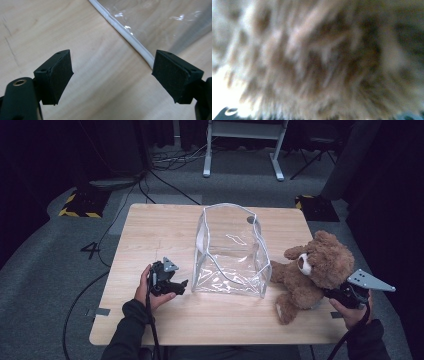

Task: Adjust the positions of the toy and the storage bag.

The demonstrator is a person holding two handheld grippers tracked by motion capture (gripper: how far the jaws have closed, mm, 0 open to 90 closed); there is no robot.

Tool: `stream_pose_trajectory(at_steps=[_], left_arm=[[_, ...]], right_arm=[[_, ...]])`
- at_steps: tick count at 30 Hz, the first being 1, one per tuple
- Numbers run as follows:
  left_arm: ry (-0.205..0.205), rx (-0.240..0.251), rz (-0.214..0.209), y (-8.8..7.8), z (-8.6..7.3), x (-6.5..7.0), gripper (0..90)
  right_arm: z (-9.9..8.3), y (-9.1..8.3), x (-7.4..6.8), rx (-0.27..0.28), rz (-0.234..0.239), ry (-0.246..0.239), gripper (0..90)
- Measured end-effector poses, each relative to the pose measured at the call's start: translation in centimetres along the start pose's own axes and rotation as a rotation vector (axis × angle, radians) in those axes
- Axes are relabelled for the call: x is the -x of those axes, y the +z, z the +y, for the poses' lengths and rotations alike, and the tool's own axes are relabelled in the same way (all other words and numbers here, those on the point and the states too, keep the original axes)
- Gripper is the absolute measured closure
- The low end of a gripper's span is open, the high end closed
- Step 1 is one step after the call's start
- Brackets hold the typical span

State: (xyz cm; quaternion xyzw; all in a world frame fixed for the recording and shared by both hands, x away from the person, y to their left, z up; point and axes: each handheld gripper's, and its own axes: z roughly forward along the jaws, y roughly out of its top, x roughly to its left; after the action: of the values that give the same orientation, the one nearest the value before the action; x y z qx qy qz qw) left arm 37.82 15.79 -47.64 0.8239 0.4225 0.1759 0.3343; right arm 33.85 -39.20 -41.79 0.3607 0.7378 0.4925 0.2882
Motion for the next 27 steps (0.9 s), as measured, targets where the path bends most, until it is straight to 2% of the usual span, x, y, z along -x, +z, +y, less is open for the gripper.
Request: stream_pose_trajectory(at_steps=[2,5,6,7,8,10,13,14,15,16,18,22,27], left_arm=[[0.026,-0.004,0.014,-0.3,-1.0,0.5,16.4],[0.079,-0.054,0.051,-0.3,-2.1,1.3,17.0],[0.079,-0.054,0.051,-0.3,-2.1,1.3,17.1],[0.124,-0.069,0.090,-0.4,-2.7,1.8,16.5],[0.124,-0.069,0.090,-0.4,-2.7,1.8,16.4],[0.096,-0.053,0.061,-0.6,-3.2,1.9,16.4],[0.071,-0.056,0.034,-0.7,-4.0,1.8,16.4],[0.071,-0.056,0.034,-0.7,-4.0,1.8,16.4],[0.046,-0.048,0.038,-0.6,-4.4,1.4,16.4],[0.046,-0.048,0.038,-0.6,-4.4,1.4,16.4],[0.004,-0.045,0.009,-0.3,-5.0,0.9,15.7],[-0.031,-0.032,-0.018,-0.2,-5.3,0.5,15.6],[-0.017,-0.020,-0.019,-0.2,-5.5,0.2,13.9]], right_arm=[[0.1,-0.1,0.2,0.008,-0.002,0.001,53.7],[0.3,-0.4,0.6,0.016,-0.012,0.005,53.7],[0.3,-0.5,0.7,0.018,-0.017,0.007,53.8],[0.4,-0.7,0.9,0.022,-0.021,0.010,53.7],[0.4,-0.7,0.9,0.022,-0.021,0.010,53.7],[0.6,-0.9,1.0,0.027,-0.031,0.003,53.8],[1.0,-1.0,1.3,0.031,-0.042,0.005,53.9],[1.1,-1.0,1.3,0.033,-0.042,0.005,54.0],[1.3,-1.0,1.4,0.031,-0.042,0.002,54.1],[1.4,-0.9,1.5,0.032,-0.043,-0.002,54.1],[1.7,-0.9,1.6,0.034,-0.043,-0.002,54.2],[2.4,-0.6,1.6,0.047,-0.042,-0.006,54.2],[3.6,-0.1,1.7,0.064,-0.037,-0.021,54.2]])
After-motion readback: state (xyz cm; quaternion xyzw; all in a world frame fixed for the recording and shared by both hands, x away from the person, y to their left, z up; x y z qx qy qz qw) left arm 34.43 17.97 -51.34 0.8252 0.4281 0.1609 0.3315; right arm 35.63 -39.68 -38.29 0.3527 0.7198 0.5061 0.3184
